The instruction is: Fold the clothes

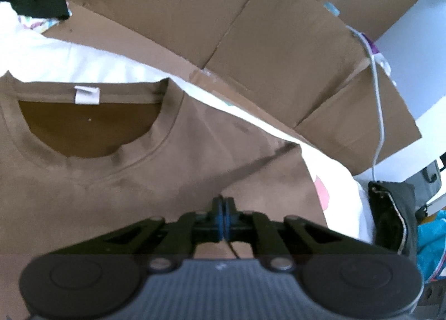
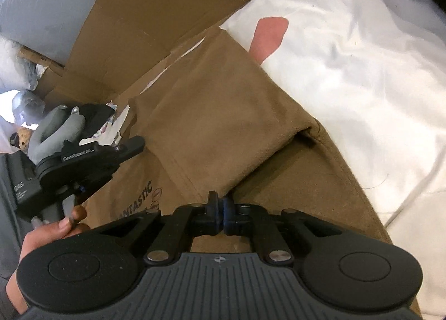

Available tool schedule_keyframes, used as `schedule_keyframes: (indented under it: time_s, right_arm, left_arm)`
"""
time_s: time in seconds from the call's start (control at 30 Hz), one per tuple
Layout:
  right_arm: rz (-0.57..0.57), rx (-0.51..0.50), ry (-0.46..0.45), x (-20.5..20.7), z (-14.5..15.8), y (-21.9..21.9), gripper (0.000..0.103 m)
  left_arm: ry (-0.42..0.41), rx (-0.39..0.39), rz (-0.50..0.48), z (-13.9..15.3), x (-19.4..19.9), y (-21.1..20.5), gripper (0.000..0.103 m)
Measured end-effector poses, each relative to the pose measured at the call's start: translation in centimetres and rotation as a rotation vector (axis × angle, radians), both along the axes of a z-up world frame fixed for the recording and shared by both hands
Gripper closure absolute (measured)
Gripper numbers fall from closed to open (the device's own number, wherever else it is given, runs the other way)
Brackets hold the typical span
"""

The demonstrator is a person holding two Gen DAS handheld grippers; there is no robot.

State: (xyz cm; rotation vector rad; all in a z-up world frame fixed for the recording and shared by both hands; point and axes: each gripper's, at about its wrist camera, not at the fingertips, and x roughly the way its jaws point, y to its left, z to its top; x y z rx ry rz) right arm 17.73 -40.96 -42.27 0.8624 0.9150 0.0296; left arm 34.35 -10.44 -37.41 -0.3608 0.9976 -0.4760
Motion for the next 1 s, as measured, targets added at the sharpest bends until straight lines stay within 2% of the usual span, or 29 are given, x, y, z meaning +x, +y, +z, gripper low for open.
schedule_keyframes:
  time_s: [0.33, 0.6, 0.67, 0.77, 1.0]
  right_arm:
    - [-0.015, 0.005, -0.009, -1.4, 1.1, -0.6, 0.103]
    - [0.001, 0.006, 0.028, -1.4, 0.0, -0.6, 0.099]
    - [0.002, -0.013, 0.017, -1.5, 0.4, -0.8, 0.098]
    - [-0.001, -0.054, 0.001, -1.7, 1.2, -1.4, 0.092]
    - [-0.081, -0.111, -0.025, -1.9, 2.8, -3.6, 0.092]
  left_arm:
    - [0.007, -0.005, 0.025, 0.5, -1.5, 0.7, 0.102]
    - [0.046, 0.040, 0.036, -1.6, -0.9, 1.0, 0.101]
    - [0.026, 0.073, 0.041, -1.2, -0.9, 1.1, 0.098]
    - [0.000, 0.103, 0.044, -0.5, -0.7, 1.1, 0.088]
    - [-0.074, 0.122, -0.036, 2.0, 0.6, -1.9, 0.088]
